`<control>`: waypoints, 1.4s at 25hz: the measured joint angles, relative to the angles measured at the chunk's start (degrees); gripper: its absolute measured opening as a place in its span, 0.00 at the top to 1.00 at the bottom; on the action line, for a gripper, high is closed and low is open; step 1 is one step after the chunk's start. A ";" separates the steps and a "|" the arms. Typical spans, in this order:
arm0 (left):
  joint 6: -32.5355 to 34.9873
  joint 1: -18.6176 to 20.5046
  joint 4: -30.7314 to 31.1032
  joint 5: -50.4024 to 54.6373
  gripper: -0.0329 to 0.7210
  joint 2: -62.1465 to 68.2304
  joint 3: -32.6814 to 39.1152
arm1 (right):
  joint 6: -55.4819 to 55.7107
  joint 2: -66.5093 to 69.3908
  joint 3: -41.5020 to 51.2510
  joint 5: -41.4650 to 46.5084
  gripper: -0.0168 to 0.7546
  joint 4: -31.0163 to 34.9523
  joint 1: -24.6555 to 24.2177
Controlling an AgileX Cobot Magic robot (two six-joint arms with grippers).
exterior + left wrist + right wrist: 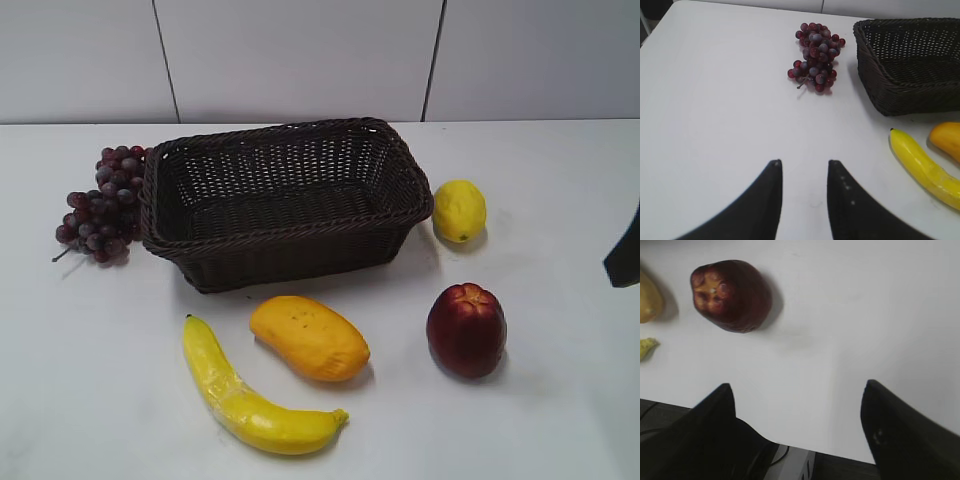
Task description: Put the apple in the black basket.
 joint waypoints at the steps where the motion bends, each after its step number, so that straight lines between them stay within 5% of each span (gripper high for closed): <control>1: 0.00 0.00 0.00 0.00 0.64 0.00 0.00 | 0.46 1.09 -0.42 -0.77 0.22 0.06 1.52; 13: 0.00 0.00 0.00 0.00 0.64 0.00 0.00 | 9.29 16.34 -7.70 -3.22 0.22 -6.09 17.57; 35: 0.00 0.00 0.00 0.00 0.64 0.00 0.00 | 13.42 33.04 -10.52 -9.07 0.21 -7.64 18.49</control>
